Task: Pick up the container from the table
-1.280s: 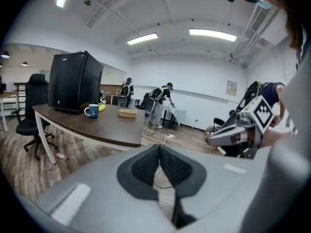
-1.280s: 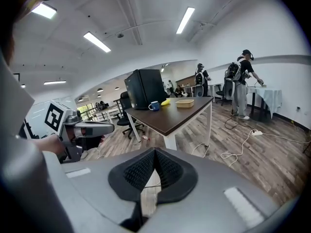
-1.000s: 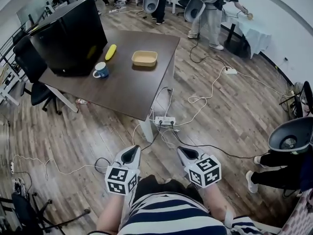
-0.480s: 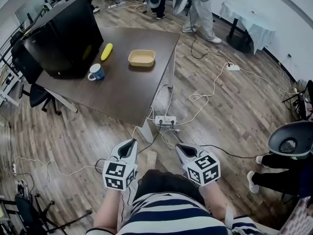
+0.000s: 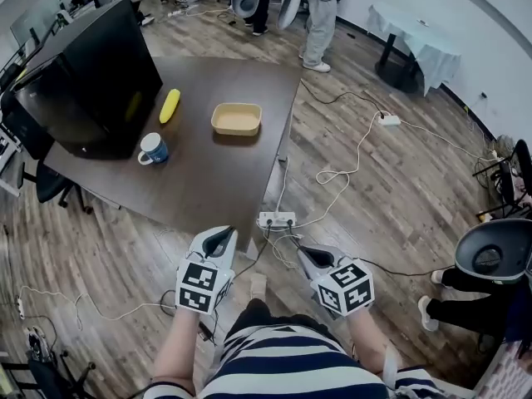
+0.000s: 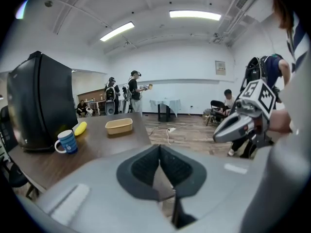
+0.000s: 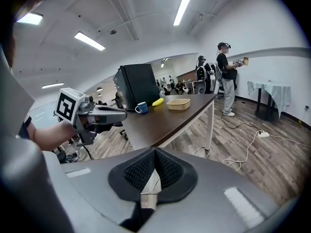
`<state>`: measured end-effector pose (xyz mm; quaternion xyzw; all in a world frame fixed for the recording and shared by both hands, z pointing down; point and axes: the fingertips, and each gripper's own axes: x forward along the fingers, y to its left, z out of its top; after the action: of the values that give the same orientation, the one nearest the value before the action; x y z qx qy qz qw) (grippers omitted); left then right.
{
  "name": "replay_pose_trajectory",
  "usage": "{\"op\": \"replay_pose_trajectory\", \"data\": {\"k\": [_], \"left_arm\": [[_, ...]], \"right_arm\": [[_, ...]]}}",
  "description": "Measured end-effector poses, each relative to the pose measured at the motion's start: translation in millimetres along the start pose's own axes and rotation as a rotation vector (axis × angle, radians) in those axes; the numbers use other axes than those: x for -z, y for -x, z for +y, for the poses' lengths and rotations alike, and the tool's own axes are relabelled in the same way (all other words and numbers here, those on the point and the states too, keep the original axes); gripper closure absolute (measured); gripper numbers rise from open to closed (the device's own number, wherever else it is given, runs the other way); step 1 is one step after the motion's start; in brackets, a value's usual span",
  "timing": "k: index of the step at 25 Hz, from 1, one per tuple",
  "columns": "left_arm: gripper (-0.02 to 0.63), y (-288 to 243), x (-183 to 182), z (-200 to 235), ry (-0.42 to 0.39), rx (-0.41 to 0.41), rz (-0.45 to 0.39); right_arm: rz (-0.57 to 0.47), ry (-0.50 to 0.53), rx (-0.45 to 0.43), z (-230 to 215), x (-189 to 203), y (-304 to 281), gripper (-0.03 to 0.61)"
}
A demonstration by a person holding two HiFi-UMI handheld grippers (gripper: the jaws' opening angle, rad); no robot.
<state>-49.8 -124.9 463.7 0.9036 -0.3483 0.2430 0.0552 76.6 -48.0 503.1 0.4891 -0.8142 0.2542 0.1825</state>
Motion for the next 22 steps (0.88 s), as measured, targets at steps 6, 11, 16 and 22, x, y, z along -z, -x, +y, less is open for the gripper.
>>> {"op": "replay_pose_trajectory", "data": {"k": [6,11,16,22], "left_arm": [[0.614,-48.1,-19.4,56.4,-0.069,0.033,0.035],[0.614,-89.7,-31.6,91.5,-0.126,0.078,0.071],[0.614,-129.0,-40.9,122.0,-0.203,0.104,0.098],[0.614,-170.8,-39.8,149.1,-0.278,0.126,0.136]], "right_arm": [[-0.006,-0.010,0.011,-13.8,-42.3,-45.2,0.583],[-0.003,-0.034,0.037,-30.0,-64.7,-74.7,0.583],[0.016,-0.062,0.061,-43.8,-77.4,-97.9,0.583],[0.027,-0.085,0.066,-54.4,-85.6,-123.0,0.583]]}}
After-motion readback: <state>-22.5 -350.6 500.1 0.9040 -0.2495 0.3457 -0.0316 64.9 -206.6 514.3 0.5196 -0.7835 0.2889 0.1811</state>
